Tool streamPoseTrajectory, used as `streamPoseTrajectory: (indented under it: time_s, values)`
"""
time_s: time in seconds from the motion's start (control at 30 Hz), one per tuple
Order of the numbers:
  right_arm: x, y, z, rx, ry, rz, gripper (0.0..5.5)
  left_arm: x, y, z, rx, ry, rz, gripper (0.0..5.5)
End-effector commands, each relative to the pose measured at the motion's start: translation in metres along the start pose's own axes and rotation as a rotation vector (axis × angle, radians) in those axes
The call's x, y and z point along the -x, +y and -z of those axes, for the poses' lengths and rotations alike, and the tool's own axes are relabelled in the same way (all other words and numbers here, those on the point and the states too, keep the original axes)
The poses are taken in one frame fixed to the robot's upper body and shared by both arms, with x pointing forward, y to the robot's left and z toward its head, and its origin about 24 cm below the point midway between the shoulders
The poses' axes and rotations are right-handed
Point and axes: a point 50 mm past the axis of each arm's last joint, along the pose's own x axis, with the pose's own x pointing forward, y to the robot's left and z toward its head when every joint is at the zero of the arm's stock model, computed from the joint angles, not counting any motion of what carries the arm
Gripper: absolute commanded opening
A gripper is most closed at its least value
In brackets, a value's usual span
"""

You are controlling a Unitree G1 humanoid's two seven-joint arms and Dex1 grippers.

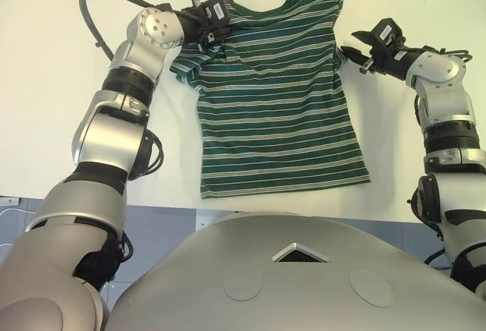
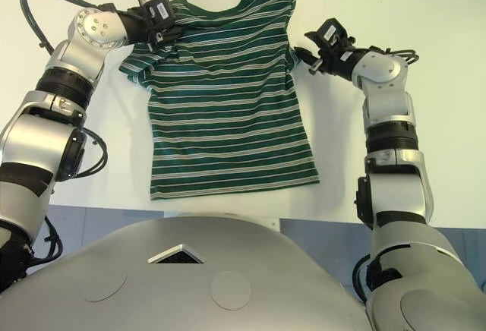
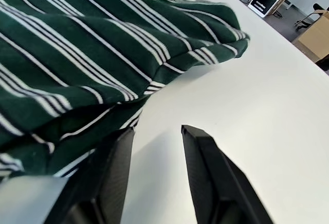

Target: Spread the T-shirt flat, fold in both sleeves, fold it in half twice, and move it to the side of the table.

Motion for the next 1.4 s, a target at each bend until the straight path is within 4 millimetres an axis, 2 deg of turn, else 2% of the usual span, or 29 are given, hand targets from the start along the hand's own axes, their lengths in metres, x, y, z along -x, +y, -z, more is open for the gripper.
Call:
streamPoseTrajectory:
  time_s: [0.03, 0.1, 0.23, 0.33, 0.4, 0.47, 0.53, 0.6, 0.67, 0.73, 0.8, 0.87, 1.0, 1.17, 1.23, 1.33, 1.4]
  values:
    - [-0.004, 0.006, 0.000, -0.012, 0.006, -0.011, 1.74, 0.008, -0.005, 0.019, -0.051, 0.092, 0.042, 2.17]
    - [-0.005, 0.008, 0.002, 0.027, 0.034, -0.019, 1.74, 0.013, -0.006, 0.026, -0.079, 0.132, 0.052, 2.17]
    - [0.002, 0.009, 0.024, 0.219, 0.260, -0.024, 1.74, 0.027, -0.012, 0.039, -0.080, 0.171, 0.102, 2.17]
    - [0.023, 0.019, 0.036, 0.174, 0.358, -0.002, 1.74, 0.041, -0.024, 0.045, -0.075, 0.195, 0.157, 2.17]
    - [0.043, 0.031, 0.038, 0.107, 0.410, 0.049, 1.74, 0.048, -0.026, 0.040, -0.058, 0.177, 0.136, 2.17]
    - [0.059, 0.047, 0.026, 0.076, 0.418, 0.061, 1.74, 0.050, -0.025, 0.029, -0.031, 0.119, 0.081, 2.17]
    - [0.066, 0.053, 0.007, 0.066, 0.374, 0.049, 1.74, 0.051, -0.024, 0.019, -0.017, 0.067, 0.060, 2.17]
    - [0.066, 0.037, -0.014, 0.097, 0.312, 0.110, 1.74, 0.055, -0.027, 0.010, -0.003, 0.014, 0.095, 2.17]
    - [0.056, 0.006, -0.031, 0.121, 0.248, 0.248, 1.74, 0.058, -0.023, 0.002, -0.007, -0.022, 0.098, 2.17]
    - [0.036, -0.018, -0.041, 0.078, 0.161, 0.324, 1.74, 0.059, -0.010, -0.005, -0.022, -0.049, 0.066, 2.17]
    - [0.007, -0.027, -0.046, -0.033, 0.068, 0.314, 1.74, 0.054, 0.003, -0.013, -0.031, -0.076, 0.022, 2.17]
    - [-0.028, -0.028, -0.047, -0.228, -0.010, 0.279, 1.74, 0.040, 0.011, -0.022, -0.021, -0.107, -0.004, 2.17]
    - [-0.069, -0.010, -0.049, -0.336, -0.009, 0.193, 1.74, 0.007, 0.005, -0.039, -0.019, -0.150, 0.021, 2.17]
    - [-0.086, 0.019, -0.052, -0.398, -0.072, 0.005, 1.74, -0.024, -0.005, -0.063, 0.036, -0.231, 0.011, 2.17]
    - [-0.089, 0.033, -0.043, -0.350, -0.038, -0.057, 1.74, -0.030, -0.010, -0.065, 0.041, -0.239, 0.020, 2.17]
    - [-0.087, 0.061, -0.027, -0.094, 0.050, -0.183, 1.74, -0.034, -0.015, -0.067, 0.040, -0.255, 0.036, 2.17]
    - [-0.085, 0.070, -0.018, 0.017, 0.103, -0.205, 1.74, -0.036, -0.019, -0.066, 0.035, -0.247, 0.050, 2.17]
